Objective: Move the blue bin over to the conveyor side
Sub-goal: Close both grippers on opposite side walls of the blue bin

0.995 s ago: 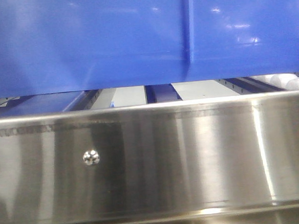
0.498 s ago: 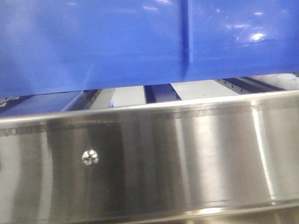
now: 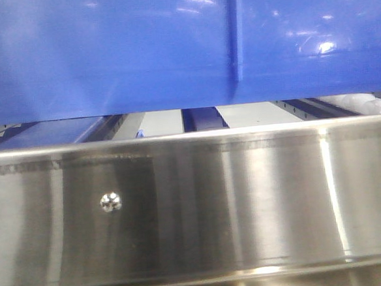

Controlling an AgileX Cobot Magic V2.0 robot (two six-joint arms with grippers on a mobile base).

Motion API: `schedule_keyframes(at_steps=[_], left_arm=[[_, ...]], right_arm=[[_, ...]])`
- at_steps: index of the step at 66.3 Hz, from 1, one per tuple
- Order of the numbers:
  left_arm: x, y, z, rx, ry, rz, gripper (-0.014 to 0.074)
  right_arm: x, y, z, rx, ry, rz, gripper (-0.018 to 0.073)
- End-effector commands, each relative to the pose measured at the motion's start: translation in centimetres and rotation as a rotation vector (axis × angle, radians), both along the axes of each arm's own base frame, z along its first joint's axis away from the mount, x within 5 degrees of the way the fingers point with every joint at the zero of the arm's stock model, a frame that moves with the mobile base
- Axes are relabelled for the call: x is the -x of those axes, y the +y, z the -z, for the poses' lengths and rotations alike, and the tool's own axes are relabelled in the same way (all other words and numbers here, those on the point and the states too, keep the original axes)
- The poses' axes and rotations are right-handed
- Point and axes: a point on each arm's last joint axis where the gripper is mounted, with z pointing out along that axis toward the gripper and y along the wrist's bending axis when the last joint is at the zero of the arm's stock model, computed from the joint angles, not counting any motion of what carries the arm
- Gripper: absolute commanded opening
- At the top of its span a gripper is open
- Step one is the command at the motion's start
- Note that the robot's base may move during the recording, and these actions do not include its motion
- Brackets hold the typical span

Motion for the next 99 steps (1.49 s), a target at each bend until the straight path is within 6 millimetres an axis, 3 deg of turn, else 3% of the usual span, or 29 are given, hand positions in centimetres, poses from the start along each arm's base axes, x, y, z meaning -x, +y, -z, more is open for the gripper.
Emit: schedule_keyframes(at_steps=[1,14,23,30,40,60,80,99], left_arm=[[-0.4,0.3,-0.1,-0.012,-0.005,-0.02,0.0505],[-1.5,0.6,0.4,-0.022,0.025,-0.03,0.0505],[-3.3,0.5,1.2,-0.043,0.075,-0.028,0.0505],[-4.6,1.4,1.8,-0.047,0.11,-0.077,0.0505],[-4.9,2.8,1.9,-0.05,0.106,-0.132,0.0505],[-7.0,2.8,3.2,-0.041,0.168,-0.038,0.0505],[-9.1,3.0,3.4,-0.047,0.182,-0.032,0.0505],[-11.0,3.2,4.3,-0.057,0.221,-0.033,0.0505]], right_arm=[[-0.3,-0.1,-0.2,-0.012,-0.006,0.031,0.055],[-1.4,0.5,0.5,-0.002,0.026,0.036,0.055],[-2.3,1.0,1.1,0.01,0.052,0.037,0.055],[-2.8,1.2,1.4,0.017,0.063,0.037,0.055],[-2.8,1.2,1.4,0.018,0.065,0.037,0.055],[-3.1,1.3,1.6,0.029,0.069,0.042,0.055],[-6.6,2.7,4.2,0.083,0.157,0.081,0.055],[-8.5,3.7,6.1,0.103,0.219,0.095,0.055]])
